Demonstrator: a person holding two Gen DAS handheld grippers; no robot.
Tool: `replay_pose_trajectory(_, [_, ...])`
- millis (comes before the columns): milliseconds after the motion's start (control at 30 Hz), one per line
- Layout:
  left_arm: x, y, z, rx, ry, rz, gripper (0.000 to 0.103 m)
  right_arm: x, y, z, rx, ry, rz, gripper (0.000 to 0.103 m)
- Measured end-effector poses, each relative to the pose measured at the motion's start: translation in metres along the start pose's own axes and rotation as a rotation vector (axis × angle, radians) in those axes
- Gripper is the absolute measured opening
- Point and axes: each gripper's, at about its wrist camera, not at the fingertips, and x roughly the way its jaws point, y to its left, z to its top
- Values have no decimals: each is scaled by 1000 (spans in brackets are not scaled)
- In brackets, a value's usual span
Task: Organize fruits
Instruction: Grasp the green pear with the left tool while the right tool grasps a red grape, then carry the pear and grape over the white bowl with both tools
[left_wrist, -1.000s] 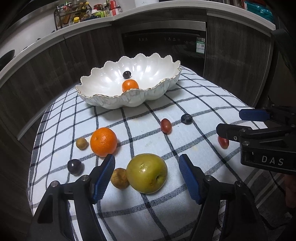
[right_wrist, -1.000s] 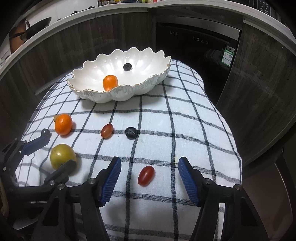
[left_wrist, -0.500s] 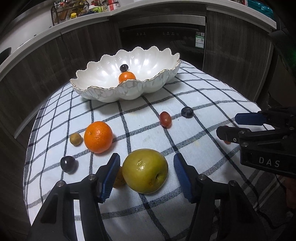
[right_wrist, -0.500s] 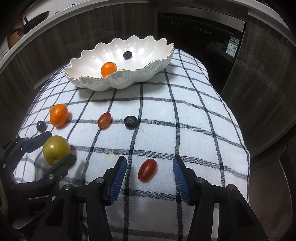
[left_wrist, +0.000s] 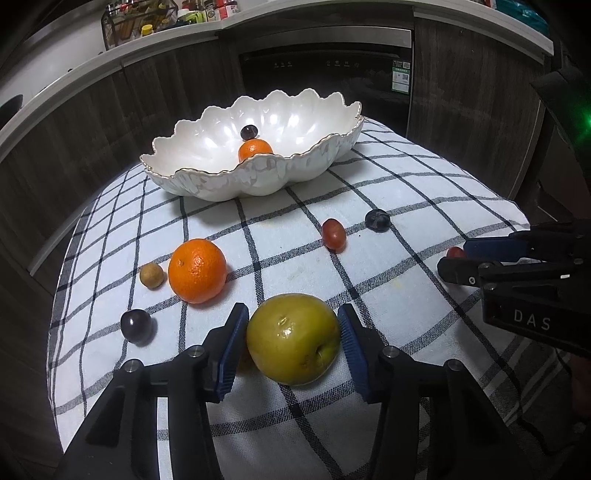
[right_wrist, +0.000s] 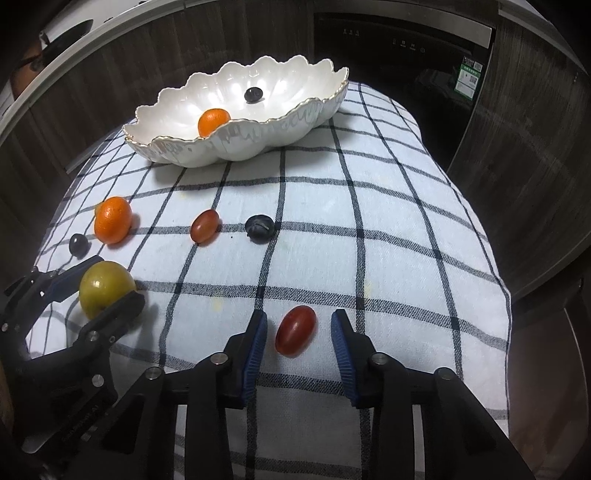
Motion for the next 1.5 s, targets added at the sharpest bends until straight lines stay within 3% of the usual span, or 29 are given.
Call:
replay_pose_trajectory(300, [0,0,0,-1,0,-1,49,3,1,-1,2,14,15,23])
replay_pose_trajectory(1500, [-40,6,16,-33,-81,40,49,-38,2,11,-15,-122,48,23])
